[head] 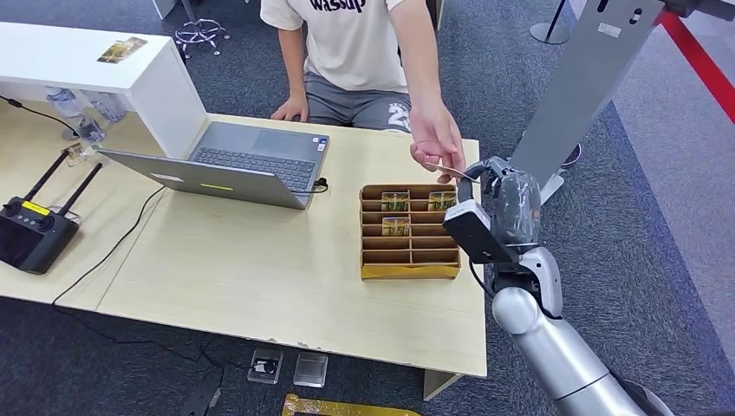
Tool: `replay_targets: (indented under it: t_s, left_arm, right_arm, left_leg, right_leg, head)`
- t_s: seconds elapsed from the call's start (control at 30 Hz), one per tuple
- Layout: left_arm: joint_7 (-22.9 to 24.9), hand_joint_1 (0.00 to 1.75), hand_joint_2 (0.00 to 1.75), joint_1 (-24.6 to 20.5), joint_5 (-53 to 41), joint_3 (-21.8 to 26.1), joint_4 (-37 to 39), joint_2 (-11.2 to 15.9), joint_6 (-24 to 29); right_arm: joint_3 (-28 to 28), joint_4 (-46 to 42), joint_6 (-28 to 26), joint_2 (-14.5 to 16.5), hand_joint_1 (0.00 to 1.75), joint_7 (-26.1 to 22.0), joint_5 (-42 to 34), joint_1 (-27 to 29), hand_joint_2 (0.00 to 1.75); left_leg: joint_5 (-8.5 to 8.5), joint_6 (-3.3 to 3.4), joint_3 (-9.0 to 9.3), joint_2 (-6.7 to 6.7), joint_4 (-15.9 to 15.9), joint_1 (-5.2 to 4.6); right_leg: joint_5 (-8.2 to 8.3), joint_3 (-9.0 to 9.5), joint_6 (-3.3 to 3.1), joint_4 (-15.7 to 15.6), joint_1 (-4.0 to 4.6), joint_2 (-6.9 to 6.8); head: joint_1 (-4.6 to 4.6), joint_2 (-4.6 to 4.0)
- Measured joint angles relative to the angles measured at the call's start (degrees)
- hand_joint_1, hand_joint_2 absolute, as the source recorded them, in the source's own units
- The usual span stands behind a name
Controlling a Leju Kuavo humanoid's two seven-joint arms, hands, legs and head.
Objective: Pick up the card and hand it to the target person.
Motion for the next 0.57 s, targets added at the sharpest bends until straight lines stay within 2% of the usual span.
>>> replay_targets:
  t_s: [0.13,0.27,0.57]
  left_arm:
    - [0.00,0.00,0.00,-0.06,0.00,-0.31,0.00,-0.04,0.00]
    - [0.00,0.00,0.00,-0.06,0.00,-0.37,0.00,-0.07,0.04]
    - [-0.10,0.00,0.00,-0.06,0.52,-0.56,0.00,-0.09,0.18]
  right_arm:
    - [-1.05,5.14,-0.83,1.41,1.68,-4.29,-4.01,-0.44,1.75]
    - [-1.62,8.48,-0.06,2.47,0.00,-6.93,-7.38,-0.52,1.75]
    - [-2.15,11.84,2.99,4.12,0.00,-8.66,-13.81,-0.42,1.75]
  left_leg:
    - [0.00,0.00,0.00,0.00,0.00,0.00]
    - [0.00,0.00,0.00,0.00,0.00,0.00]
    - [0.00,0.00,0.01,0.01,0.00,0.00]
  right_leg:
    - [0.00,0.00,0.00,0.00,0.00,0.00]
    - [0.00,0.00,0.00,0.00,0.00,0.00]
    - [0.00,-0.01,0.00,0.00,0.00,0.00]
  head:
    - [0.00,0.00]
    - [0.02,0.00]
    - [0.01,0.00]
